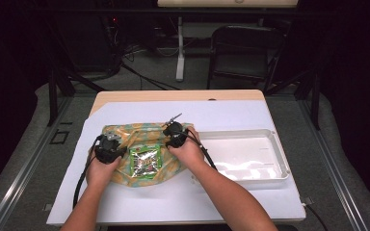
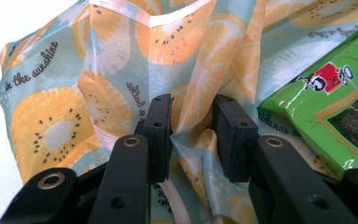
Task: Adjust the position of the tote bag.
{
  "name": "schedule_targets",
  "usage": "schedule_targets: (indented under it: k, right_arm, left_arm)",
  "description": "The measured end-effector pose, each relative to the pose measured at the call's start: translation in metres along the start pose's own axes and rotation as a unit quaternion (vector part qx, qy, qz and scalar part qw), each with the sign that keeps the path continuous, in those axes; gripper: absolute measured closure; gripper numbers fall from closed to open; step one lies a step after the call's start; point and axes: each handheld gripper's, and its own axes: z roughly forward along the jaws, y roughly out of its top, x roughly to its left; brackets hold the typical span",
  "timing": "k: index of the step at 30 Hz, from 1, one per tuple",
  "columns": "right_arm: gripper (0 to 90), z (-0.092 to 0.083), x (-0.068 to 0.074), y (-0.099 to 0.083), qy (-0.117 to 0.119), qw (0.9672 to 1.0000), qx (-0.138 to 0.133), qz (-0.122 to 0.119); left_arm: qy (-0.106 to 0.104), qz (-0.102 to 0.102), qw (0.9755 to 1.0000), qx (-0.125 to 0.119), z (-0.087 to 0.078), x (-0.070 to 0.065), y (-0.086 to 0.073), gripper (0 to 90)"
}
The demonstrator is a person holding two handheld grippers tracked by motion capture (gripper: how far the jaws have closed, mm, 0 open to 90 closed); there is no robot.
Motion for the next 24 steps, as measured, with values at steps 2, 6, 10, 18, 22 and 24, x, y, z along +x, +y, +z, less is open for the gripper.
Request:
schedule_targets:
  k: [2,6,10,18,22,24]
  right_arm:
    - [65.7,-0.003,0.001,0.001,0.002,1.0000,-0.004,-0.003]
    - [64.3,-0.007,0.003,0.002,0.007,0.9998,-0.016,-0.005]
    - [63.8,-0.012,0.006,0.003,0.013,0.9995,-0.028,-0.007]
    - [62.9,-0.024,0.011,0.003,0.026,0.9982,-0.054,-0.008]
    - [61.8,-0.034,0.013,0.004,0.040,0.9972,-0.063,-0.010]
    - [61.2,-0.040,0.015,0.002,0.052,0.9956,-0.079,0.001]
  left_arm:
    - [0.001,0.000,1.0000,0.000,0.000,0.000,0.000,67.8]
    - [0.001,0.000,1.0000,0.000,0.000,0.000,0.000,67.5]
    - [0.002,0.001,1.0000,0.000,0.000,0.000,0.000,67.2]
    - [0.002,0.002,1.0000,0.001,0.000,0.000,0.000,67.1]
    - [0.002,0.002,1.0000,0.001,0.000,0.000,0.000,67.0]
    - [0.001,0.003,1.0000,0.000,0.000,0.000,0.000,67.0]
